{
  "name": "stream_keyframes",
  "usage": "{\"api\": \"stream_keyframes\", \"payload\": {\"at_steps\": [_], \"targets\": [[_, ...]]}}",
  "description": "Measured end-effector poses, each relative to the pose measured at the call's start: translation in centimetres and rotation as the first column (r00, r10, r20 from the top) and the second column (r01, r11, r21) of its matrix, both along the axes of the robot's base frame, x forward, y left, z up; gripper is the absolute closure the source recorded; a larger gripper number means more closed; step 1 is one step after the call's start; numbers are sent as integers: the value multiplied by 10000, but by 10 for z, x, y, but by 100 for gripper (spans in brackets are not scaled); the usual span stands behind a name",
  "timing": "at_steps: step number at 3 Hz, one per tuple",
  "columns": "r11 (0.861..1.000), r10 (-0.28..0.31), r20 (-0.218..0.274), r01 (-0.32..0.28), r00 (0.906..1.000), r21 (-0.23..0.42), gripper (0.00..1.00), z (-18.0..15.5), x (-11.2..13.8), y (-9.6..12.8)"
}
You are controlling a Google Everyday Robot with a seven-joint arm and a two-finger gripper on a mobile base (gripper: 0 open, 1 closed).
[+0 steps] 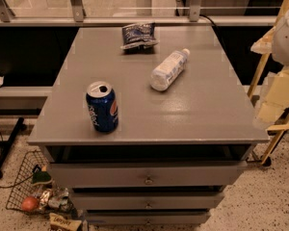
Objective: Move blue plastic bottle near pepsi can
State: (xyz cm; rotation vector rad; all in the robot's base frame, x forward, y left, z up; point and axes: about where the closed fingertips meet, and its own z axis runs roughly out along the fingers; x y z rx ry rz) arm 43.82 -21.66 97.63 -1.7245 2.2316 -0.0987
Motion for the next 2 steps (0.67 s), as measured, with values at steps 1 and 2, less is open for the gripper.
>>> {"api": "stream_keyframes", "payload": {"at_steps": [1, 2], "targets": [[10000, 1, 2, -1, 10000, -1, 0, 0, 0, 0], [9942, 1007, 152, -1000, 9948, -406, 0, 8, 33, 14]]}}
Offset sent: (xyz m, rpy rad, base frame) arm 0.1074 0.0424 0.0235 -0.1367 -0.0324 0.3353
